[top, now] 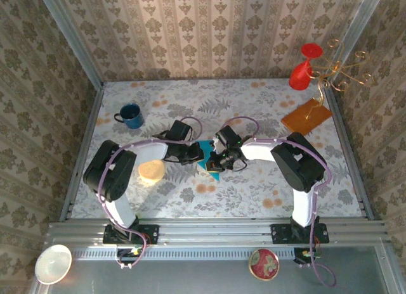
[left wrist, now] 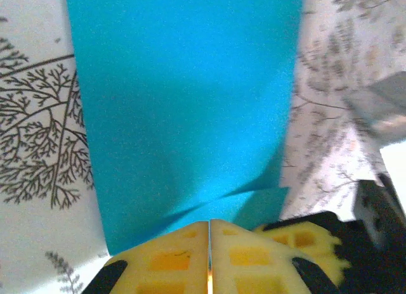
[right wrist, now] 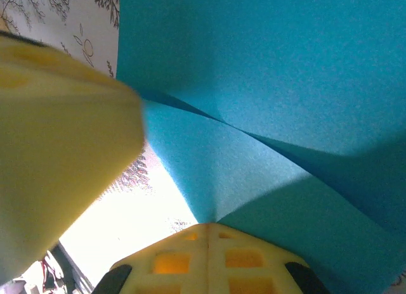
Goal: Fold a paper plane with a square sheet of paper (pick it up from the middle)
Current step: Third fold the triangle at the center of the table.
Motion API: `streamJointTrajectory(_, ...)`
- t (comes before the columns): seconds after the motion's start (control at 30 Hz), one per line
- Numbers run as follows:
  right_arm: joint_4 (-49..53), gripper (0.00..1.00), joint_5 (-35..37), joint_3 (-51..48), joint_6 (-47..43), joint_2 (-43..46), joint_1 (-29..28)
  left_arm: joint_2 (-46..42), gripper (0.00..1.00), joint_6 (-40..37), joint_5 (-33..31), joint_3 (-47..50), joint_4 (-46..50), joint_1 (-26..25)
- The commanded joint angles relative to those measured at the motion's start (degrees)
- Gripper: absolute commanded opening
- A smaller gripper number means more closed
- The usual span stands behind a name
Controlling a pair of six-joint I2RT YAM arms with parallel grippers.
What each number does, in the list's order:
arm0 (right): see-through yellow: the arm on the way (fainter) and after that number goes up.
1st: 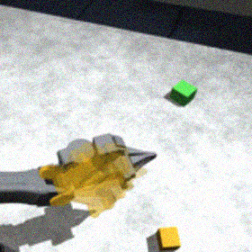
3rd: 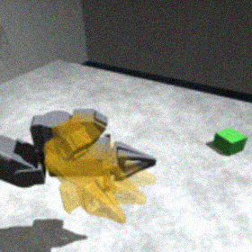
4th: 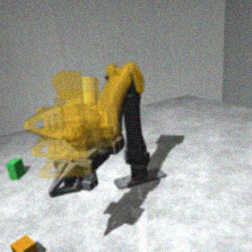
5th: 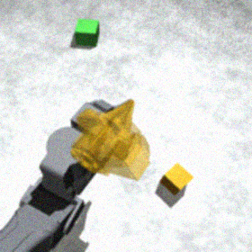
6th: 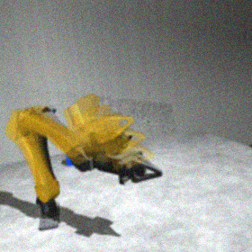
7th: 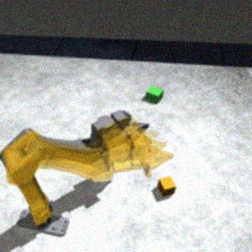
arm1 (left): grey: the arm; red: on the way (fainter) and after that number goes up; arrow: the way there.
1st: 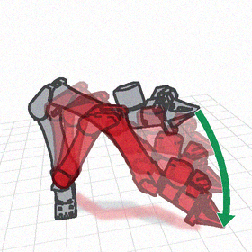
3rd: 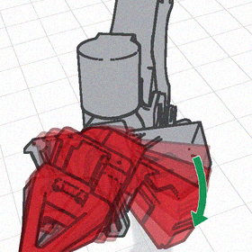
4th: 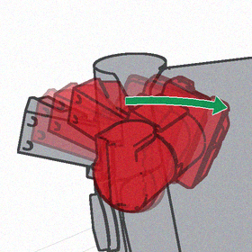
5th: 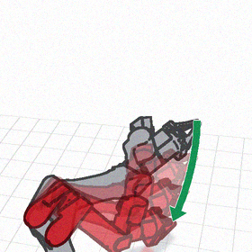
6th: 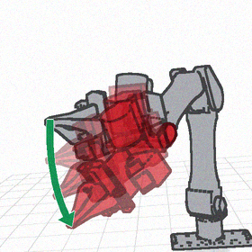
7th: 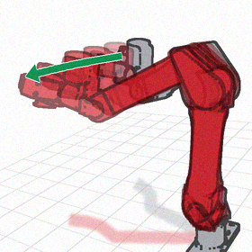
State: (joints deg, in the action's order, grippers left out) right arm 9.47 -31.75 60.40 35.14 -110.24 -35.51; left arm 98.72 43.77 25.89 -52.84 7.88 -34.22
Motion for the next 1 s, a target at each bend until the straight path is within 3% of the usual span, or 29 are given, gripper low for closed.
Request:
streamJointTrajectory(0.0,4.04,0.06,3.52,-0.81,-0.86,-2.03,-0.24,-2.06,0.1,0.48,-0.31,3.24,-1.09,-0.32)
streamJointTrajectory(0.37,3.81,0.05,3.24,-0.81,-0.81,-2.46,-0.18,1.77,0.1,2.75,2.96,4.9,-5.95,-0.68)
streamJointTrajectory(0.7,4.13,0.06,1.58,-4.81,-2.27,1.42,0.6,4.11,0.07,4.22,-4.03,4.76,2.95,0.89)
streamJointTrajectory(0.97,7.58,0.07,-0.07,-14.43,-4.27,9.47,1.45,4.58,0.07,3.52,-4.05,4.0,4.42,1.0)
